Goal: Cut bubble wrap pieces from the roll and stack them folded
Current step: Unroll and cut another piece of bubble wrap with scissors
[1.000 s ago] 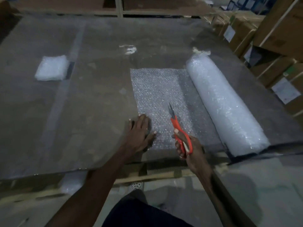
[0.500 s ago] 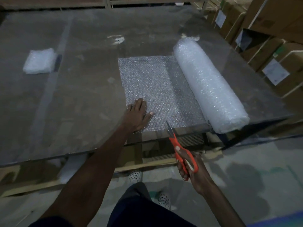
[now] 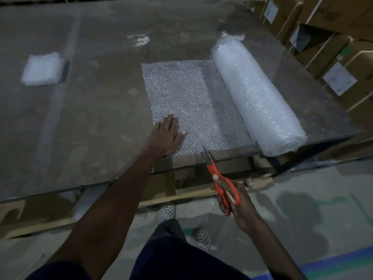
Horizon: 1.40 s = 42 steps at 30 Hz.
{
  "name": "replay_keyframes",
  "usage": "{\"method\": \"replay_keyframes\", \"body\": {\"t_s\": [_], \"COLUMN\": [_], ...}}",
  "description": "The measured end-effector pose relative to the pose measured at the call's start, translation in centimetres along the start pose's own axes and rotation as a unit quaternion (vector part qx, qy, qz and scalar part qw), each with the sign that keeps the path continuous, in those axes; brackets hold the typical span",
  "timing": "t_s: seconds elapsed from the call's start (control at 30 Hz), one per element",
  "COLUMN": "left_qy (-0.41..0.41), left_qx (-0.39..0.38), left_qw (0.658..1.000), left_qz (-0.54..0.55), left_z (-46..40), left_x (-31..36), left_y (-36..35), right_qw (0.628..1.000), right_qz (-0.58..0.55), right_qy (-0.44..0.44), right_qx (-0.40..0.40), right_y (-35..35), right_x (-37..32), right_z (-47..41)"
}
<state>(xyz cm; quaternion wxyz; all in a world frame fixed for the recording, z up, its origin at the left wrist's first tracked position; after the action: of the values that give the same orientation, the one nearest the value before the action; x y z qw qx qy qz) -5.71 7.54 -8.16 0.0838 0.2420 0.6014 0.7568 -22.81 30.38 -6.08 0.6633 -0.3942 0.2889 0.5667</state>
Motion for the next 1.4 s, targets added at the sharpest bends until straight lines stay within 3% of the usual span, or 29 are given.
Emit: {"method": "replay_keyframes", "body": {"t_s": [0.6,0.97,1.4], "left_qy": [0.017,0.007,0.007], "left_qx": [-0.006,-0.009,0.004], "left_qw": [0.998,1.0,1.0], "left_qz": [-0.061,0.007,0.011], "left_z": [1.4,-0.6,-0.4], "left_x": [-2.4,-0.7,-0.9], "left_y": [0.8,0.2,-0.3], "right_qw": [0.998,0.997,0.997], "right_qz": [-0.003,-0.006,-0.012], "right_qy": [-0.014,-0.016,0.0], "right_qx": [0.063,0.069,0.074], "right_y": [0.3,0.3,0.5], "right_x": [0.5,0.7,1.4], "right_z": [-1.7,-2.5,-2.8]}}
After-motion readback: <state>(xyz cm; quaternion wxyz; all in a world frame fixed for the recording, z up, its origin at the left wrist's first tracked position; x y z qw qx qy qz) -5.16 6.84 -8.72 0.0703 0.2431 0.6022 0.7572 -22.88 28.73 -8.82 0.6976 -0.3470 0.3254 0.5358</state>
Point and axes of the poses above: each hand's wrist, its own z-axis away from the middle knuckle, its own y-axis out of the back of the hand, x = y × z, the point moved 7 cm from there along -z, towards the middle knuckle, and after that the axes turned 6 degrees about -x, right-handed, at the moved point
